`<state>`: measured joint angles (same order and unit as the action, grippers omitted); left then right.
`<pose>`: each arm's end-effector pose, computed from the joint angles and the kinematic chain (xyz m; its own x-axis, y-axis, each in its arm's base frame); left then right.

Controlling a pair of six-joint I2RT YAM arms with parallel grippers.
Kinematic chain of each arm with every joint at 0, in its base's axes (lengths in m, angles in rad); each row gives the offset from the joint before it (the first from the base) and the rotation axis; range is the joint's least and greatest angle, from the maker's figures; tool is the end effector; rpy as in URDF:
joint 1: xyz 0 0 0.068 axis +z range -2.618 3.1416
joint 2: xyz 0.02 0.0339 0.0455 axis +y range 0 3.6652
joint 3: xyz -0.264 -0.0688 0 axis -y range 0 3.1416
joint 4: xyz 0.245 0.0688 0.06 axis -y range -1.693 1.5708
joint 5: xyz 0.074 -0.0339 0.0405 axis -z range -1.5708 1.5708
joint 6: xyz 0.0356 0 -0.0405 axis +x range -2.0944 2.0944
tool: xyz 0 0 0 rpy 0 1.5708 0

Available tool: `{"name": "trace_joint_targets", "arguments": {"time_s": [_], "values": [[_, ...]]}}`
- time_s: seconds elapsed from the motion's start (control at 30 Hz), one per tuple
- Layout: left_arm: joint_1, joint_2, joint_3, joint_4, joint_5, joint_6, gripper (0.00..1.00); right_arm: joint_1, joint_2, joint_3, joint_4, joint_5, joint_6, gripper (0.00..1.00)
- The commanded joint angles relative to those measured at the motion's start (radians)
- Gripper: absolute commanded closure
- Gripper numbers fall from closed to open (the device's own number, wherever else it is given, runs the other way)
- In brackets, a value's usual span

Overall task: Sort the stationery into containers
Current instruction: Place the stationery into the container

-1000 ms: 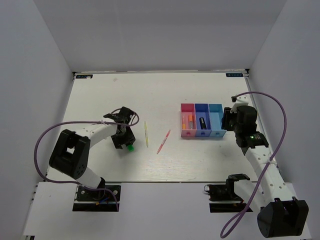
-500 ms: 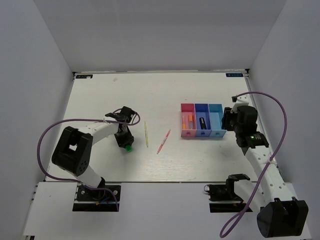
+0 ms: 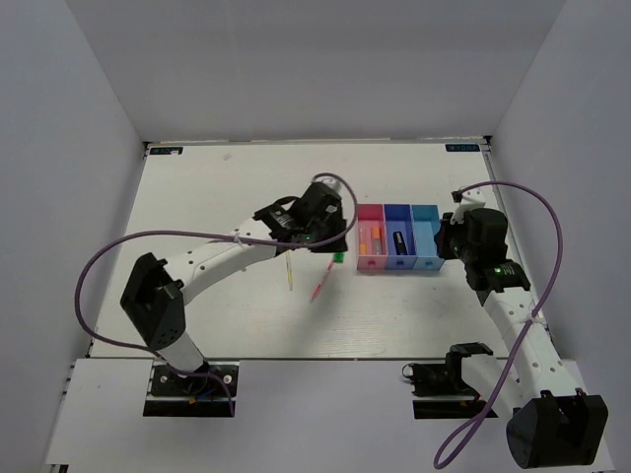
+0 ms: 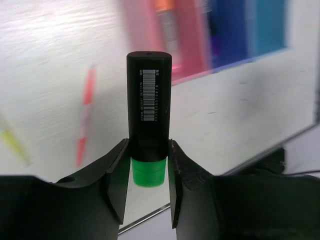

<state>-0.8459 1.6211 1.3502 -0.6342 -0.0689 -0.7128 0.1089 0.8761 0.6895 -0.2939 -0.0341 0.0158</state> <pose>0.2359 -0.2626 0.2833 -0.8645 -0.0080 -0.5026 0.2026 0.9095 -0.3629 0.1987 0.0229 0.2792 -0.4616 -0.0346 -0.8864 -0.1314 0.9909 0.0298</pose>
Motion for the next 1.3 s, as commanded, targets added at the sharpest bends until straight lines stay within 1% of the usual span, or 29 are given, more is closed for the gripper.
{"name": "trace_joint_targets", "arguments": {"time_s": [0.0,0.03,0.07,0.1,0.17,0.23,0.27,0.3,0.43,0.53,0.57,0.63,0.77,0.8,0.83,0.87,0.9,0.97,1.0,1.03,1.07,1.17,1.2,1.23,1.27], "values": [[-0.044,0.122,0.110,0.120,0.067,0.009,0.99,-0.009,-0.019,-0.001,0.021,0.019,-0.013,0.75],[-0.060,0.147,0.160,0.148,0.095,0.006,0.99,-0.012,-0.020,-0.001,0.022,0.023,-0.011,0.73],[-0.067,0.169,0.182,0.166,0.110,0.006,0.99,-0.012,-0.019,-0.004,0.022,0.023,-0.010,0.72],[-0.071,0.230,0.214,0.226,0.122,-0.010,0.99,-0.018,-0.020,-0.004,0.022,0.025,-0.008,0.71],[-0.087,0.282,0.254,0.345,0.167,-0.016,0.99,-0.018,-0.022,-0.011,0.027,0.023,-0.010,0.71],[-0.100,0.339,0.320,0.408,0.197,-0.039,0.99,-0.024,-0.026,-0.013,0.032,0.026,-0.008,0.71],[-0.102,0.382,0.348,0.409,0.201,-0.040,0.99,-0.026,-0.028,-0.015,0.032,0.025,-0.011,0.71],[-0.105,0.420,0.421,0.412,0.211,-0.043,0.99,-0.028,-0.032,-0.015,0.032,0.026,-0.008,0.71],[-0.108,0.529,0.524,0.397,0.221,-0.072,0.99,-0.040,-0.040,-0.022,0.035,0.020,-0.008,0.74],[-0.102,0.548,0.524,0.396,0.201,-0.089,0.88,-0.046,-0.040,-0.019,0.033,0.019,-0.008,0.74],[-0.101,0.546,0.515,0.398,0.184,-0.094,0.81,-0.044,-0.040,-0.018,0.033,0.019,-0.008,0.74],[-0.099,0.551,0.488,0.400,0.172,-0.108,0.79,-0.049,-0.040,-0.019,0.033,0.019,-0.010,0.74],[-0.087,0.551,0.469,0.386,0.141,-0.120,0.67,-0.055,-0.040,-0.021,0.029,0.019,-0.011,0.74],[-0.085,0.553,0.471,0.384,0.141,-0.123,0.59,-0.058,-0.043,-0.021,0.033,0.016,-0.008,0.73],[-0.082,0.557,0.477,0.384,0.142,-0.123,0.57,-0.057,-0.043,-0.021,0.030,0.013,-0.011,0.73],[-0.079,0.565,0.478,0.374,0.144,-0.126,0.55,-0.058,-0.040,-0.021,0.029,0.007,-0.008,0.70],[-0.076,0.571,0.489,0.372,0.147,-0.128,0.49,-0.063,-0.043,-0.022,0.032,0.007,-0.008,0.68],[-0.073,0.579,0.509,0.351,0.153,-0.139,0.47,-0.069,-0.043,-0.021,0.029,0.003,-0.008,0.64],[-0.065,0.585,0.510,0.350,0.162,-0.139,0.47,-0.068,-0.042,-0.019,0.029,0.003,-0.010,0.64],[-0.064,0.582,0.510,0.350,0.162,-0.143,0.44,-0.069,-0.040,-0.021,0.026,0.000,-0.010,0.62],[-0.064,0.582,0.506,0.349,0.161,-0.143,0.43,-0.071,-0.040,-0.021,0.029,-0.003,-0.008,0.59],[-0.061,0.573,0.501,0.350,0.164,-0.142,0.43,-0.075,-0.040,-0.021,0.025,-0.010,-0.005,0.59],[-0.061,0.562,0.500,0.349,0.169,-0.133,0.47,-0.083,-0.040,-0.021,0.025,-0.010,-0.005,0.58],[-0.061,0.553,0.498,0.350,0.167,-0.129,0.58,-0.083,-0.042,-0.021,0.024,-0.010,-0.005,0.58],[-0.059,0.543,0.491,0.347,0.170,-0.122,0.65,-0.083,-0.040,-0.021,0.025,-0.012,-0.005,0.58]]}}
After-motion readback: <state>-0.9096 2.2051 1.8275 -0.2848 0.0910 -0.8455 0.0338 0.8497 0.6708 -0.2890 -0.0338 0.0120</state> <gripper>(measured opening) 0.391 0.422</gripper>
